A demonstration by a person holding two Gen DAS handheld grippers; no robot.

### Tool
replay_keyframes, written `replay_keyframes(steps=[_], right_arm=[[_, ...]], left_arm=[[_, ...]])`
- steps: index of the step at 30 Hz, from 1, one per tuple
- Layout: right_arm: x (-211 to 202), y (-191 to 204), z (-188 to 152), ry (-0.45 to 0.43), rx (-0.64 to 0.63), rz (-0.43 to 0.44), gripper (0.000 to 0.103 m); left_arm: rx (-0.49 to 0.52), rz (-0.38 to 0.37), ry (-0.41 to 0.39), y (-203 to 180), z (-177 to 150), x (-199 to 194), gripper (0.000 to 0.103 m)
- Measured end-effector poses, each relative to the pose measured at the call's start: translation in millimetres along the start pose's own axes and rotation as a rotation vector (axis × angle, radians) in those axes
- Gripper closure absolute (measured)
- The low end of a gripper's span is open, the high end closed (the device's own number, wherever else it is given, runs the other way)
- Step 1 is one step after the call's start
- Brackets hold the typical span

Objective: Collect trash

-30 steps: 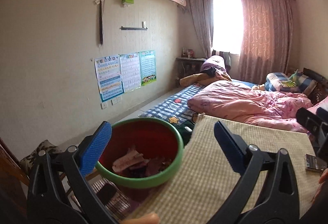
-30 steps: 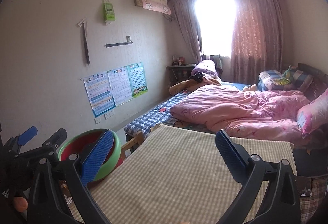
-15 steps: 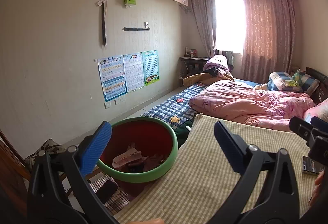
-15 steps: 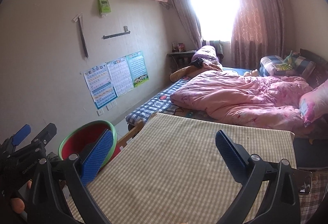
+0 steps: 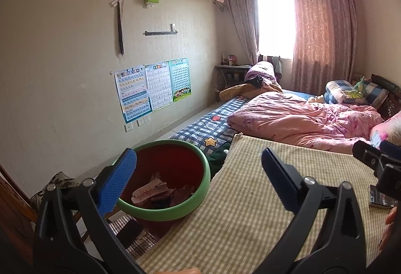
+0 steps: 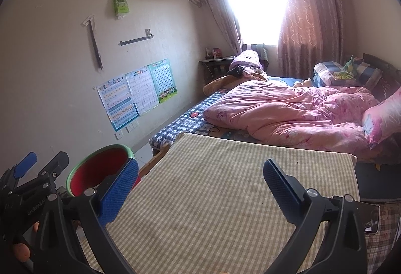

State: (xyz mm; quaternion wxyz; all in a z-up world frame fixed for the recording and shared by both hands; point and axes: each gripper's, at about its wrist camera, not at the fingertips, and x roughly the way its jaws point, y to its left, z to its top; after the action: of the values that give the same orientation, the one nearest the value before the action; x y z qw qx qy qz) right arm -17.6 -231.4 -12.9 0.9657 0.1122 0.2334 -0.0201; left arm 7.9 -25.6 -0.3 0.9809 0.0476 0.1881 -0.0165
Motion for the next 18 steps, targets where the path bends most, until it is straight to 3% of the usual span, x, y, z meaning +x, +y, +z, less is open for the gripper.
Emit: replay_keyframes(steps=[14, 18], right_arm=[[3.8, 0.3, -13.2, 0.039, 0.012, -0.003, 0.007], [11.2, -25.0, -41.9, 0.102, 0.062, -0.096, 0.007]], left_arm=[[0.028, -0.045, -0.003, 0.0, -7.8, -4.0, 0.005], [-0.002, -0.046, 0.068, 8.5, -14.1, 6.5, 0.005]])
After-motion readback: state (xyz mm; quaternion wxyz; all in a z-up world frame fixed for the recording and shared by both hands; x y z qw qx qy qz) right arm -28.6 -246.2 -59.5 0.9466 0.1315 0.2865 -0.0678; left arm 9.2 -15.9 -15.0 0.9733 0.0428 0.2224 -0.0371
